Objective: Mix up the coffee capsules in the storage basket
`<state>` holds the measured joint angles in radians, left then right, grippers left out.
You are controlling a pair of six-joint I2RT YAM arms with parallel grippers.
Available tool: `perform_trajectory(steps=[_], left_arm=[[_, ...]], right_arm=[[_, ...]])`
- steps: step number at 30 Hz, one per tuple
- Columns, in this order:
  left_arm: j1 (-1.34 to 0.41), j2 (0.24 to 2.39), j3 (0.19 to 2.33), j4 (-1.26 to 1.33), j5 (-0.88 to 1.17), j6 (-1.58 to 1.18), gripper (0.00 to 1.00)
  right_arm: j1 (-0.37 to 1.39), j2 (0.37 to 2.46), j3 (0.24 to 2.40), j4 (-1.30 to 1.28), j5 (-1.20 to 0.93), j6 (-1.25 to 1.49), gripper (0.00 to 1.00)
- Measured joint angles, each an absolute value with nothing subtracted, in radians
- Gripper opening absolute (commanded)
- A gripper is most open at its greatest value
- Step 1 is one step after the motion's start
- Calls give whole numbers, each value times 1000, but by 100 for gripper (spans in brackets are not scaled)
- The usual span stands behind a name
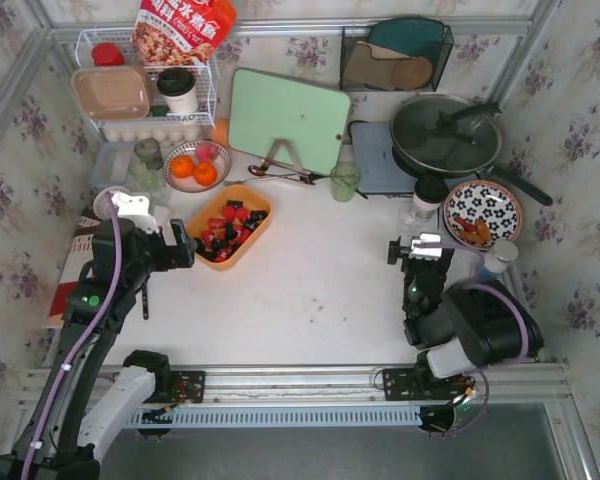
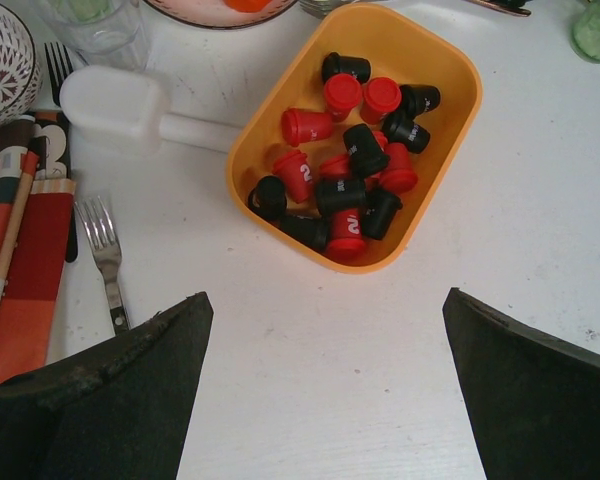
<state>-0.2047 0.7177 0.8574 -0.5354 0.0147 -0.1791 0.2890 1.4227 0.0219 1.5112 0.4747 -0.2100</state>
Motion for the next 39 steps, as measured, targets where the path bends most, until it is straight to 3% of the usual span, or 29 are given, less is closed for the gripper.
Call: perform_trajectory(steps=[5, 15, 24, 39], left_arm=[[-203, 719, 857, -535, 17, -182, 100], [-187, 752, 858, -535, 33, -188, 100], [-181, 808, 844, -519, 56, -160, 100], [-166, 901, 608, -289, -37, 100, 100]], right_arm=[[207, 1601, 12, 1499, 400, -141, 100], [166, 1572, 103, 1509, 329, -82, 100], [85, 1550, 200, 1351, 249, -2, 100], [84, 1550, 200, 1327, 229, 19, 100]])
